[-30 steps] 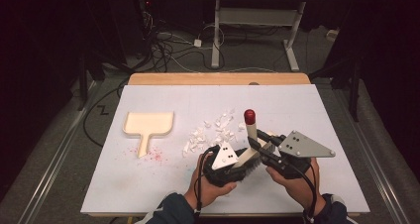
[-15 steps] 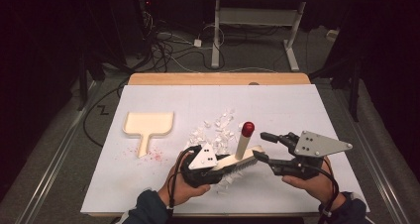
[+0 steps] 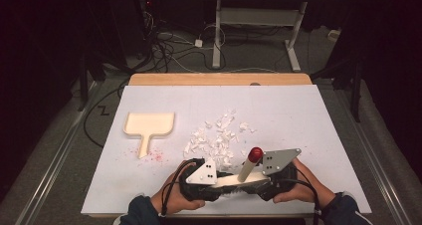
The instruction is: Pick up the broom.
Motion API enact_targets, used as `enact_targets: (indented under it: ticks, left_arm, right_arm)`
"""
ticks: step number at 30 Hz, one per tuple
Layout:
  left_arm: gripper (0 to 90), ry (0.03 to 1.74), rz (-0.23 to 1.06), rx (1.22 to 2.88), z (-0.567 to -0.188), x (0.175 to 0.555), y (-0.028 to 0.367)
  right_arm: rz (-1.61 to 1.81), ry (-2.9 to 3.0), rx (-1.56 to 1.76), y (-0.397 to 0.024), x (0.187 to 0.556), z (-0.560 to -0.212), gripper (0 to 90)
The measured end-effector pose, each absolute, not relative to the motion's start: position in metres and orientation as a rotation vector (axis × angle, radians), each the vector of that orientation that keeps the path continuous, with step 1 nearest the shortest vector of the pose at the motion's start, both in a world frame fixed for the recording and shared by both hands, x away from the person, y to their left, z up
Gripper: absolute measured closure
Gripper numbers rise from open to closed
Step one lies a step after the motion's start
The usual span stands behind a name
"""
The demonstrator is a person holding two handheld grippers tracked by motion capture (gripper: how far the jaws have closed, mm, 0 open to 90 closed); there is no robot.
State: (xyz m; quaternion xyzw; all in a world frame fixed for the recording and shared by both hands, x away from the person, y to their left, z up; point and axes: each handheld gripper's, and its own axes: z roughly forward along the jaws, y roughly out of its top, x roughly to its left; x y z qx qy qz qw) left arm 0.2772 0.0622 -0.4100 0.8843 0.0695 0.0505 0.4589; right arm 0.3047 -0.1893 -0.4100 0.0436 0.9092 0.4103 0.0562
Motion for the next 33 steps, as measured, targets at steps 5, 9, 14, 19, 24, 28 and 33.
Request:
enact_targets:
  ticks: [5, 9, 14, 19, 24, 28, 33]
  left_arm:
    - [59.7, 0.168, 0.170, 2.170, -0.406, 0.279, 0.064]
    - [48.0, 0.222, 0.255, 2.167, -0.404, 0.281, 0.070]
    - [22.9, 0.348, 0.455, 2.111, -0.394, 0.282, 0.093]
    - [18.9, 0.463, 0.652, 2.072, -0.399, 0.284, 0.126]
    - [18.0, 0.589, 0.756, 2.056, -0.419, 0.288, 0.156]
    - [18.0, 0.656, 0.775, 2.061, -0.430, 0.285, 0.172]
    - [17.8, 0.688, 0.813, 2.087, -0.441, 0.274, 0.185]
  right_arm:
    - [1.274, 2.774, 0.057, -0.186, 0.302, -0.412, 64.1]
    - [1.273, 2.745, 0.063, -0.187, 0.301, -0.411, 68.0]
    - [1.274, 2.670, 0.179, -0.200, 0.308, -0.403, 68.1]
    - [1.279, 2.585, 0.300, -0.216, 0.319, -0.394, 68.1]
    - [1.297, 2.513, 0.433, -0.233, 0.328, -0.388, 68.0]
    - [1.292, 2.446, 0.537, -0.246, 0.334, -0.385, 68.0]
    - [1.245, 2.383, 0.614, -0.255, 0.339, -0.383, 68.0]
